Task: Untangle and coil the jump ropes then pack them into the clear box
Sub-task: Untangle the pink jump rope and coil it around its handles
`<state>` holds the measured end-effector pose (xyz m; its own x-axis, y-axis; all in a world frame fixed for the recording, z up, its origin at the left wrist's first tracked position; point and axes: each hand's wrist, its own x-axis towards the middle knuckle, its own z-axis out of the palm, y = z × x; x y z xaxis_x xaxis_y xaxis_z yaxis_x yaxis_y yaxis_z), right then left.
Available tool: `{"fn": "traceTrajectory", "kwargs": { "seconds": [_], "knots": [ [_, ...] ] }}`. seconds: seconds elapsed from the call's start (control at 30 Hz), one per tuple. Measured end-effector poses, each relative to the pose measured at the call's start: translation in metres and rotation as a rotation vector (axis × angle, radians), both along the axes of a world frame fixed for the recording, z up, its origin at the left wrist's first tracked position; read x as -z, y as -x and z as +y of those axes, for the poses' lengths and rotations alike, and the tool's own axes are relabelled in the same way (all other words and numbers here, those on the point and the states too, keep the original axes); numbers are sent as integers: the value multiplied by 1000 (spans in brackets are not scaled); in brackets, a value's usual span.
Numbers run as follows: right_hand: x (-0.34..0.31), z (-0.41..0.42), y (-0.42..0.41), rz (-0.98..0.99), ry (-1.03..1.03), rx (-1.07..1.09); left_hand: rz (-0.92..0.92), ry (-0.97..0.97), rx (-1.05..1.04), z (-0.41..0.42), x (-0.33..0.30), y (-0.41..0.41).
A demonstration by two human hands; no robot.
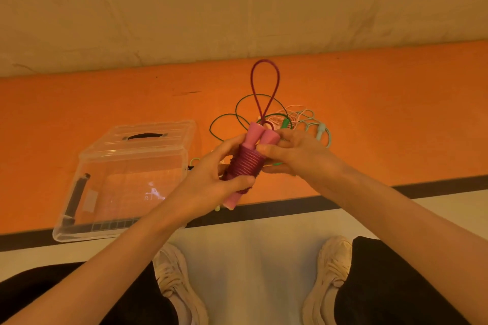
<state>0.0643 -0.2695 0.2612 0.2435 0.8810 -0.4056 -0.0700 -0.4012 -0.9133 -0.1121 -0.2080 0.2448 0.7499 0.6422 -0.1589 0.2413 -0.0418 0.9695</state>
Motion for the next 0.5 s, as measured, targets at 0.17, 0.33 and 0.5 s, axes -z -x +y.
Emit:
{"fn": "traceTrajectory", "kwargs": {
  "seconds": [0.17,0.33,0.5],
  "knots": [
    [16,11,-13,47,2,72,48,-48,-149,3,17,-21],
    [45,28,-23,-44,68,141,28,11,-304,7,47,-50],
    [78,44,-31,-171,197,9,-5,110,-416,4,89,-66]
  ]
}}
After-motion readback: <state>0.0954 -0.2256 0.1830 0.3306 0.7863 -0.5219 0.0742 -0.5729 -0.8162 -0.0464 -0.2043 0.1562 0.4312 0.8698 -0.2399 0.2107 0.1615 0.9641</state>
